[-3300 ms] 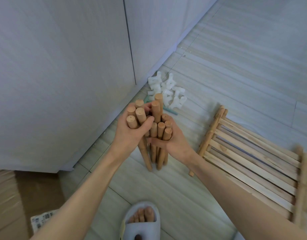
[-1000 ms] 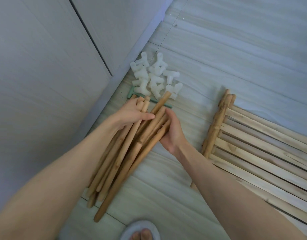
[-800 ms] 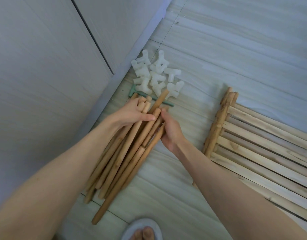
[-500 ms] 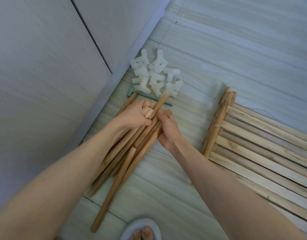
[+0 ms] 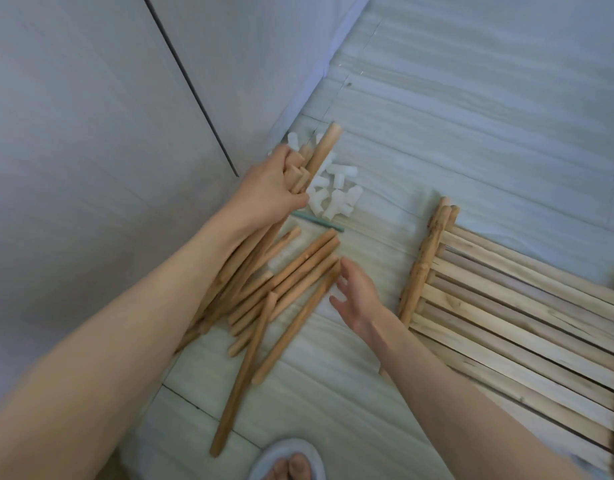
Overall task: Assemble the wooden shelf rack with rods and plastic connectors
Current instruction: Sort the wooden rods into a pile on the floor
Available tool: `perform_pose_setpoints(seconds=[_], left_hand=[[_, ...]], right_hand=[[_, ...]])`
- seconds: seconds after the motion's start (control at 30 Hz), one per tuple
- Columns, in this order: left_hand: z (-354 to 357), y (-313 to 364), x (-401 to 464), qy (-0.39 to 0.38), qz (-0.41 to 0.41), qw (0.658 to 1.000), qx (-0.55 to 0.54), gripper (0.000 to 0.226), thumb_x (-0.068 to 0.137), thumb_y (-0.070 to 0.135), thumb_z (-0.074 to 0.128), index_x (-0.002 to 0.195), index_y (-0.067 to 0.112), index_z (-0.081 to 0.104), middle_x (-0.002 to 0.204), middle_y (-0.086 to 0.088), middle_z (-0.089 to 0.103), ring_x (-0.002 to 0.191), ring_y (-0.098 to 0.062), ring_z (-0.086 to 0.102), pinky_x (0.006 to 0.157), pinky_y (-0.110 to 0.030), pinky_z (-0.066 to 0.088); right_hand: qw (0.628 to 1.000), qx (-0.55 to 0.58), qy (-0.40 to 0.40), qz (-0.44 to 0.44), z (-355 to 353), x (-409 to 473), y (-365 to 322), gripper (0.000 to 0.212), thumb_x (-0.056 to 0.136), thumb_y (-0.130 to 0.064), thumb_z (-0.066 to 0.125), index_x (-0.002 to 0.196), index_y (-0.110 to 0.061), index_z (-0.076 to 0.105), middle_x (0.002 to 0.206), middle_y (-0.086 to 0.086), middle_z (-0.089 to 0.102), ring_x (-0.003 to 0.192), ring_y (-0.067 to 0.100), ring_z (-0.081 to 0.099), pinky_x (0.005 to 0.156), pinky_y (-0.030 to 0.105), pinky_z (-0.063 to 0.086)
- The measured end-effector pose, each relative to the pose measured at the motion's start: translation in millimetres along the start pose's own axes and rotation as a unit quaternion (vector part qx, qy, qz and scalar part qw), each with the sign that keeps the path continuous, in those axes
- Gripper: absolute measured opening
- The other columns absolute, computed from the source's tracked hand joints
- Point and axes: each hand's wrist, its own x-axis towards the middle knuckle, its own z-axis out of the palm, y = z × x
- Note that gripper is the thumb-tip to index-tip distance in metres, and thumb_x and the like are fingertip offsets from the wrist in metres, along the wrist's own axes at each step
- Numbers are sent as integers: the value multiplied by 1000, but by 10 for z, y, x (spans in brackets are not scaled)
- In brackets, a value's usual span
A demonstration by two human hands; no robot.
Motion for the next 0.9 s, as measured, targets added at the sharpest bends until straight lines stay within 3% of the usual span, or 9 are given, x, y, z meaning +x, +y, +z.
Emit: perform_pose_setpoints(seconds=[0.13,0.27,0.37,0.5,0.57,0.63,0.73,0.83,0.9], left_hand=[[-13,298,-35,-5,5,1000,-21,37,72,19,71,97,18,44,94,1,56,88,-17,53,69,-29,38],[207,386,-132,-33,-74,988,-134,40,74,13,73,104,16,47,98,1,57,91,-15,56,77,-28,47],[437,309,-236,-67,-168,934,-307,35,78,1,70,108,6,53,94,-10,62,79,-19,64,70,-31,56],[671,263,-342,-85,-222,858,-456,40,79,-1,69,115,-9,54,91,-21,62,76,-26,66,66,-33,57],[724,344,-383,-62,-185,862,-468,40,78,-2,69,113,-12,54,91,-19,64,80,-26,67,69,-32,56],[706,495,-437,-43,-107,896,-428,41,76,-3,71,112,-12,54,94,-12,69,86,-19,68,74,-27,55],[603,752,-538,-33,21,924,-380,34,76,-7,70,105,2,53,87,3,72,88,-8,68,75,-20,53],[515,934,-651,-20,93,923,-372,39,76,-8,68,107,5,47,94,-7,67,95,-12,67,84,-29,54],[521,974,-739,-23,115,925,-360,43,74,-3,71,109,6,47,101,-10,63,102,-18,64,90,-33,52]], right_hand=[[995,-57,-76,-25,-62,-290,-62,19,98,-29,44,110,-25,59,108,-15,60,112,10,48,109,38,28],[986,-79,-143,-43,-166,-476,18,31,97,-32,43,121,-18,59,114,-5,64,108,8,55,99,29,40],[981,-71,-173,-44,-271,-575,68,22,95,-29,48,108,-18,62,94,-2,66,86,9,61,78,23,48],[962,-198,-164,-88,-453,-612,34,39,82,-21,69,118,-18,55,110,0,67,99,11,64,85,23,52],[951,-246,-142,-123,-468,-599,-22,42,77,-13,75,112,-21,53,102,-5,65,89,-1,63,75,12,49],[946,-246,-122,-171,-454,-593,-109,41,75,-3,74,107,-17,53,92,-8,64,78,-8,60,68,8,46],[935,-232,-109,-247,-447,-618,-261,37,76,1,73,104,-16,55,86,-9,64,78,-4,61,69,10,46],[915,-240,-109,-306,-447,-712,-393,37,77,4,71,99,-20,54,76,-17,66,74,-2,62,65,12,46],[907,-245,-109,-324,-467,-785,-422,34,77,6,69,102,-13,54,73,-7,67,70,13,65,61,27,51]])
